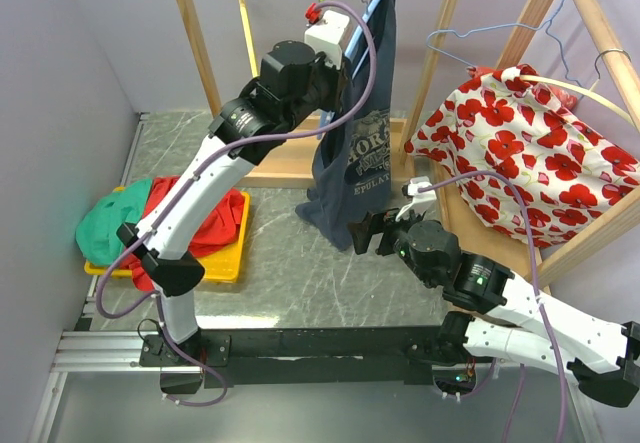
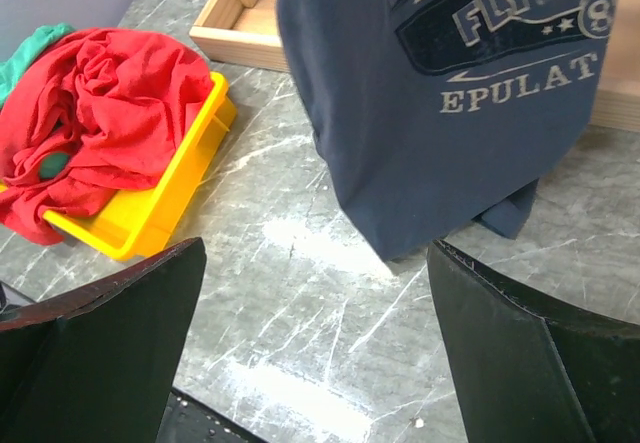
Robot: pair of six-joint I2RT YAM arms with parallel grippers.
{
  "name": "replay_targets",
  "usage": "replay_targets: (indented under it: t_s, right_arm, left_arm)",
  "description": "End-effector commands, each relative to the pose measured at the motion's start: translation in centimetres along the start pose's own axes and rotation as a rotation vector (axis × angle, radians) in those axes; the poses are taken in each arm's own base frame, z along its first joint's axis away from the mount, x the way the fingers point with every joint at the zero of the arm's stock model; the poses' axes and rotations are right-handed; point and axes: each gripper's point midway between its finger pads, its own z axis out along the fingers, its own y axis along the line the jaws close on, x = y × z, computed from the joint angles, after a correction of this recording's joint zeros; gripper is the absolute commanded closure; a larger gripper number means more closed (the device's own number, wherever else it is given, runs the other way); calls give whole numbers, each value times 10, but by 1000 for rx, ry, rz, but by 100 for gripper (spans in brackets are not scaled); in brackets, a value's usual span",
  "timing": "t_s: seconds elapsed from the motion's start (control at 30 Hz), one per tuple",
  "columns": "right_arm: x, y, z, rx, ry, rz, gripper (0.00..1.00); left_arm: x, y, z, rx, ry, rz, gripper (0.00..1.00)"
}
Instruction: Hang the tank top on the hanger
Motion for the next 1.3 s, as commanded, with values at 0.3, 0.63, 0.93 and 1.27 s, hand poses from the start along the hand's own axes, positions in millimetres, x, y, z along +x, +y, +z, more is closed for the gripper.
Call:
replay_targets:
  t_s: [0.3,0.63,0.93,1.27]
  right_arm:
    - [-26,8,-13,-51,-70,73,0]
    - [-27,6,-18,-58,-77,93,0]
    - [-28,7,-20,-66,-78,104,0]
    - [-29,13,-17,-80,-75,111,0]
  left_arm:
    - [-93,3,7,11,-350,-86,99]
    - [-86,4,24,82,-341,-129,99]
    - [-90,13,21,203,-316,-212,99]
    - [-76,28,29,212,-249,-298,99]
